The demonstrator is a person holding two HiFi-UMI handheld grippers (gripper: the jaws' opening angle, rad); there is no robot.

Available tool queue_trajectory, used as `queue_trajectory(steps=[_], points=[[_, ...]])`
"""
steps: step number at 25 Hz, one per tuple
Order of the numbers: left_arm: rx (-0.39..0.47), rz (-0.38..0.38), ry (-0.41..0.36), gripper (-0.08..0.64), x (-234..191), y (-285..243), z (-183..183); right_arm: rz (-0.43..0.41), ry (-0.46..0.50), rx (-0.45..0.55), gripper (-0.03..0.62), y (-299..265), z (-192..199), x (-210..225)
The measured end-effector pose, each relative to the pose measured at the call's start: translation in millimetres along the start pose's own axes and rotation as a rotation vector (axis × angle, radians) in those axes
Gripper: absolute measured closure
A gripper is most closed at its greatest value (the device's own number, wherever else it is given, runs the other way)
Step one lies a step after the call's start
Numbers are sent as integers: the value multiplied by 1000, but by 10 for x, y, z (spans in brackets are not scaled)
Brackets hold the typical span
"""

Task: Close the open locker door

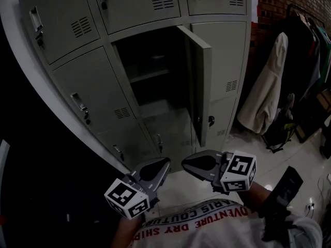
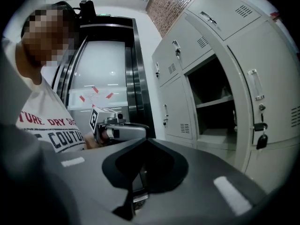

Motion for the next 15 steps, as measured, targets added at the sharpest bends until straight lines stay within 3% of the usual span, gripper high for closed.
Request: queue_trajectory(steps=[2,5,11,15], points=[[-6,3,-7,555,-28,-28,-3,50,28,-16,597,95,26,92],[-5,1,-14,555,-72,-50,-48,164,152,-31,597,309,-99,279],[-12,-1,1,555,-152,-96,-47,415,306,50,597,704,-654,979],[-1,1,42,555,-278,-166,-12,447,348,76,597,633,-832,1263]])
Point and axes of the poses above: the fingertips, and each gripper's own axes: y backward along the fingers, x to its right, z out of its underside, the point moved 7 cm from there along y, backward along the fingers, and after that the axes turned 9 degrees about x, right-handed, at the moved point
